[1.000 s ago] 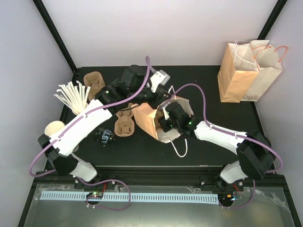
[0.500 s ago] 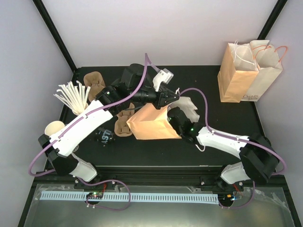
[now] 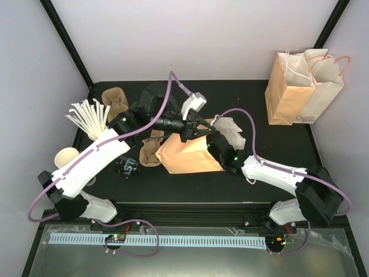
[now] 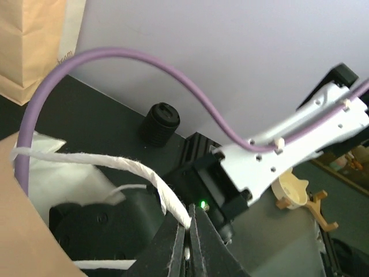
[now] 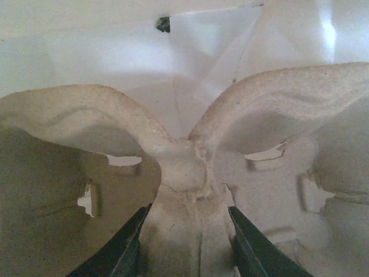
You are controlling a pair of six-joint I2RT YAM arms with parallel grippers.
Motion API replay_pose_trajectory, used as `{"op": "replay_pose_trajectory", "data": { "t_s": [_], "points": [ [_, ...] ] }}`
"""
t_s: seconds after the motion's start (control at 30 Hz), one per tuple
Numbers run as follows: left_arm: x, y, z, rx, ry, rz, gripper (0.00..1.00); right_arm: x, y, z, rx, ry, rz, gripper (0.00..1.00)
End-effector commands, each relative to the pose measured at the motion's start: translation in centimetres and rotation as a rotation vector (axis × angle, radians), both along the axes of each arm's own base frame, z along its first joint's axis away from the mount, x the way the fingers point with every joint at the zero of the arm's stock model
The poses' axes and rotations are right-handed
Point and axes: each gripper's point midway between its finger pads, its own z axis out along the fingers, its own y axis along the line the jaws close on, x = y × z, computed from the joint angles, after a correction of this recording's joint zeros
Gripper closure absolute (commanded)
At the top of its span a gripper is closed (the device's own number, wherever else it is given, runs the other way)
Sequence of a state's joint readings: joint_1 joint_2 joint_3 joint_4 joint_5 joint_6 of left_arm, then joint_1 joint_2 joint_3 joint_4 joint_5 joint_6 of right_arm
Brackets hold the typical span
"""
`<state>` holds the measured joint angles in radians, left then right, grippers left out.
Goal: Pack the takeout coffee
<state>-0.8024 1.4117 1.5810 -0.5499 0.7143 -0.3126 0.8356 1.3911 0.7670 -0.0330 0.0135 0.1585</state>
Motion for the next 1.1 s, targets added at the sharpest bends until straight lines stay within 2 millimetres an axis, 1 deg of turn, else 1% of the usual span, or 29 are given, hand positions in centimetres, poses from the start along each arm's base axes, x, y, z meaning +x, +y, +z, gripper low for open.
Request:
{"op": "replay_pose_trajectory", "data": {
  "t_s": [0.0,0.07,0.1,0.13,0.17,0.2,0.27,0.33,0.43,0.47,0.5,0.53,0.57,0.63,0.67,0.7,0.77,0.8,0.83,0.87,0.9,0.93,1.0,1.07],
  "points": [
    [-4.9,2.2,4.4,-0.128,-0.149,-0.151,0.98,-0.4,-6.0,-2.5,-0.245,0.12,-0.201,0.73],
    [-4.8,3.3,4.3,-0.132,-0.171,-0.106,0.99,-0.7,-7.4,-1.4,-0.285,0.131,-0.256,0.73],
    [-4.5,3.5,4.1,-0.138,-0.173,-0.089,0.99,-0.9,-8.0,-0.8,-0.282,0.128,-0.276,0.73],
    [-4.0,3.7,3.6,-0.138,-0.158,-0.066,0.98,-1.1,-8.5,-0.4,-0.278,0.126,-0.295,0.73],
    [-3.5,3.9,3.6,-0.149,-0.161,-0.048,0.98,-1.3,-9.2,0.1,-0.277,0.118,-0.316,0.73],
    [-3.0,4.0,3.2,-0.15,-0.141,-0.03,0.98,-1.4,-9.7,0.5,-0.28,0.11,-0.332,0.74],
    [-2.3,4.1,2.7,-0.15,-0.125,-0.015,0.94,-1.8,-10.5,0.5,-0.299,0.109,-0.339,0.74],
    [-1.9,4.2,2.0,-0.142,-0.116,-0.006,0.92,-2.4,-10.5,-0.4,-0.319,0.136,-0.314,0.74],
    [-1.0,4.3,1.1,-0.129,-0.095,0.035,0.88,-3.4,-9.6,-2.9,-0.362,0.204,-0.254,0.76],
    [-0.6,4.5,0.6,-0.12,-0.08,0.056,0.87,-3.6,-9.3,-3.5,-0.379,0.214,-0.242,0.76],
    [-0.2,4.6,0.3,-0.115,-0.066,0.074,0.83,-3.7,-9.1,-4.0,-0.394,0.223,-0.232,0.76],
    [0.4,4.9,0.0,-0.105,-0.052,0.1,0.77,-3.9,-8.7,-4.4,-0.402,0.233,-0.217,0.76],
    [0.8,5.2,-0.2,-0.098,-0.042,0.123,0.67,-4.0,-8.4,-4.6,-0.402,0.243,-0.204,0.76],
    [1.4,5.9,-0.4,-0.082,-0.046,0.171,0.41,-4.1,-7.7,-5.1,-0.398,0.259,-0.173,0.76],
    [1.5,6.2,-0.3,-0.07,-0.058,0.19,0.31,-4.1,-7.4,-5.2,-0.397,0.263,-0.161,0.76],
    [1.7,6.5,-0.3,-0.058,-0.077,0.21,0.25,-4.1,-7.1,-5.3,-0.397,0.264,-0.149,0.76],
    [2.4,7.2,-0.7,-0.018,-0.11,0.263,0.21,-3.9,-6.5,-5.5,-0.391,0.266,-0.123,0.76],
    [3.0,7.7,-1.1,0.01,-0.118,0.306,0.2,-3.9,-6.0,-5.4,-0.379,0.264,-0.105,0.76],
    [4.0,8.4,-1.9,0.047,-0.113,0.368,0.2,-3.9,-5.5,-5.4,-0.366,0.265,-0.086,0.76],
    [5.2,9.4,-3.0,0.09,-0.079,0.452,0.18,-3.8,-5.0,-5.4,-0.354,0.267,-0.069,0.76],
    [6.8,10.9,-4.6,0.133,-0.022,0.547,0.17,-3.8,-4.5,-5.4,-0.344,0.267,-0.049,0.76],
    [7.8,12.0,-6.0,0.149,0.042,0.593,0.17,-3.7,-4.2,-5.8,-0.35,0.274,-0.036,0.76],
    [9.3,13.4,-8.3,0.117,0.159,0.592,0.19,-3.3,-3.7,-6.3,-0.371,0.293,-0.023,0.76],
    [10.6,13.8,-9.9,0.099,0.22,0.575,0.2,-3.3,-3.4,-6.8,-0.39,0.328,-0.002,0.76]
  ]
}}
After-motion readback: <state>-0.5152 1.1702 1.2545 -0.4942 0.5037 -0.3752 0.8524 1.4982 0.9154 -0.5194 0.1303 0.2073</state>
